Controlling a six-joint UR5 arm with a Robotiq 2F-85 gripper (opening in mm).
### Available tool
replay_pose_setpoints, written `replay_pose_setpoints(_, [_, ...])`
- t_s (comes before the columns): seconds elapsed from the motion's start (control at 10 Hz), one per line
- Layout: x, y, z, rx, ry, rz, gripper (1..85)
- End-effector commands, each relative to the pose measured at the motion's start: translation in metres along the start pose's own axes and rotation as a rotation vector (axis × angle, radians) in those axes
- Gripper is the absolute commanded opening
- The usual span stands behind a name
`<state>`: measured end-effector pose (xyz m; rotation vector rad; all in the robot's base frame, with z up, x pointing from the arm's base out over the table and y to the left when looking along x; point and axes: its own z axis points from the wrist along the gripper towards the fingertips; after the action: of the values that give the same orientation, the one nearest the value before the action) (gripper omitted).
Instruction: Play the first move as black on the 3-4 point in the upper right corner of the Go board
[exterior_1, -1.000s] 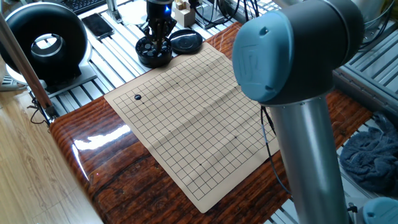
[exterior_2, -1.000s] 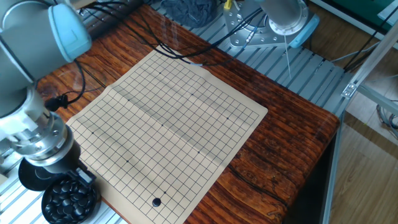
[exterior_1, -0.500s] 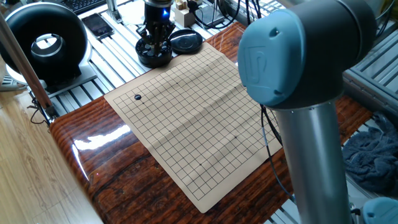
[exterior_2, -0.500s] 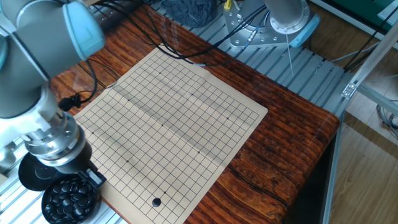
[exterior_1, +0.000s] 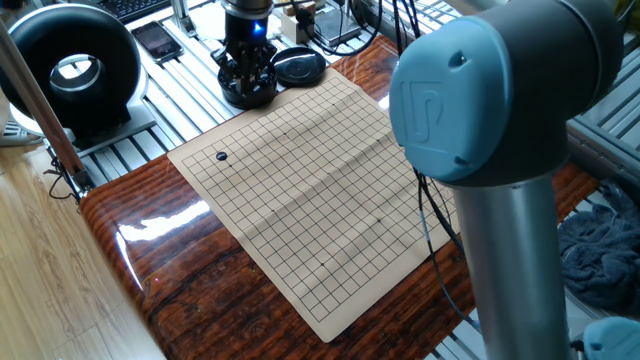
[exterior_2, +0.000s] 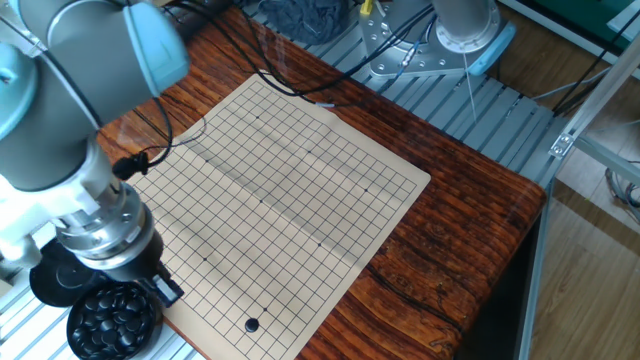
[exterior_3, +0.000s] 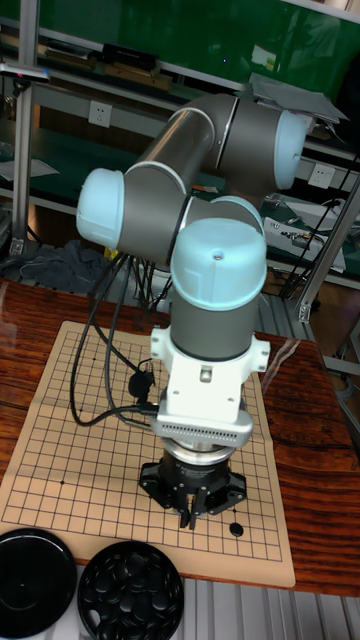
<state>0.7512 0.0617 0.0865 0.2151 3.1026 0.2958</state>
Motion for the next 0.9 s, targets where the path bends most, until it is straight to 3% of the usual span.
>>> replay_pose_setpoints(0.0, [0.005,0.019,-0.002,-0.013,-0.010,0.052,1.3])
replay_pose_setpoints(0.3, [0.010,0.029,0.004,-0.027,-0.014,0.068,1.3])
replay_pose_setpoints(0.8, [0.010,0.019,0.009,0.026,-0.037,0.064,1.3])
